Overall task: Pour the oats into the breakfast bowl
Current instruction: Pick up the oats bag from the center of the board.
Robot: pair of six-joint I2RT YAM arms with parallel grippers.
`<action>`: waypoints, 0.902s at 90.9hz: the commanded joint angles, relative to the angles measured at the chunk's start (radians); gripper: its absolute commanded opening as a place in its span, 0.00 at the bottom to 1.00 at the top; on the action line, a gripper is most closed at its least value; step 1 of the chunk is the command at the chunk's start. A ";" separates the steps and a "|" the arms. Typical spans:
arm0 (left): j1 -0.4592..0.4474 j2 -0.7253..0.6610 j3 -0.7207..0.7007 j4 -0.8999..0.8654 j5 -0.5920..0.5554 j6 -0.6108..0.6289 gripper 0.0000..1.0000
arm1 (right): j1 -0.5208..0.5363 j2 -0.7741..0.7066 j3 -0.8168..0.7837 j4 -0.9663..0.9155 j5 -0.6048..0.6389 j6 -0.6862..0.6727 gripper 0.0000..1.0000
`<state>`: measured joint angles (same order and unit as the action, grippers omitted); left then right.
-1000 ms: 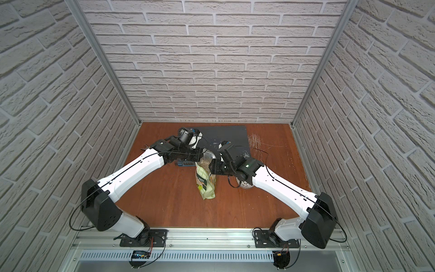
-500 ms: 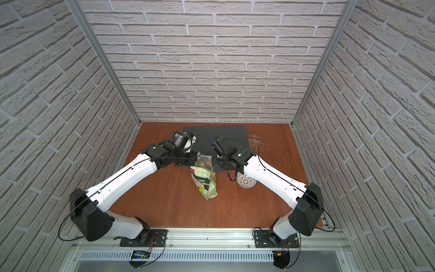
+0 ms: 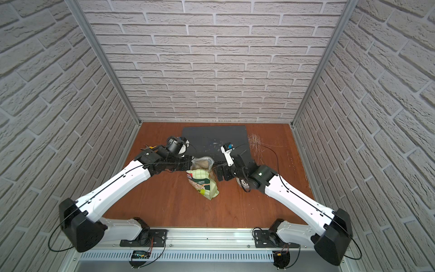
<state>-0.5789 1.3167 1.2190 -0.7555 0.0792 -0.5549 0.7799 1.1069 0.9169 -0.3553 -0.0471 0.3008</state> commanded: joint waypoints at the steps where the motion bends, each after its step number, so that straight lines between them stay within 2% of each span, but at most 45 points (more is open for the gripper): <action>1: 0.003 -0.012 -0.003 -0.003 -0.001 -0.012 0.00 | 0.033 -0.077 -0.220 0.356 -0.155 -0.062 1.00; 10: 0.002 -0.014 0.000 -0.006 -0.008 -0.010 0.00 | 0.090 -0.092 -0.346 0.528 -0.140 -0.138 1.00; 19: 0.003 -0.019 -0.001 -0.004 -0.014 -0.010 0.00 | 0.121 -0.016 -0.386 0.640 -0.116 -0.164 1.00; 46: 0.005 -0.033 -0.042 0.037 -0.048 -0.020 0.00 | 0.165 0.332 -0.425 1.032 -0.055 -0.057 1.00; 61: 0.010 -0.036 -0.056 0.029 -0.075 -0.024 0.00 | 0.172 0.457 -0.429 1.121 -0.053 -0.004 1.00; 72: 0.015 -0.045 -0.078 0.036 -0.090 -0.037 0.00 | 0.178 0.531 -0.416 1.123 -0.077 0.012 0.91; 82: 0.026 -0.058 -0.106 0.049 -0.094 -0.054 0.00 | 0.179 0.578 -0.403 1.122 -0.096 0.029 0.75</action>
<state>-0.5686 1.2778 1.1542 -0.7143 0.0147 -0.5865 0.9421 1.6337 0.5030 0.7528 -0.1005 0.2916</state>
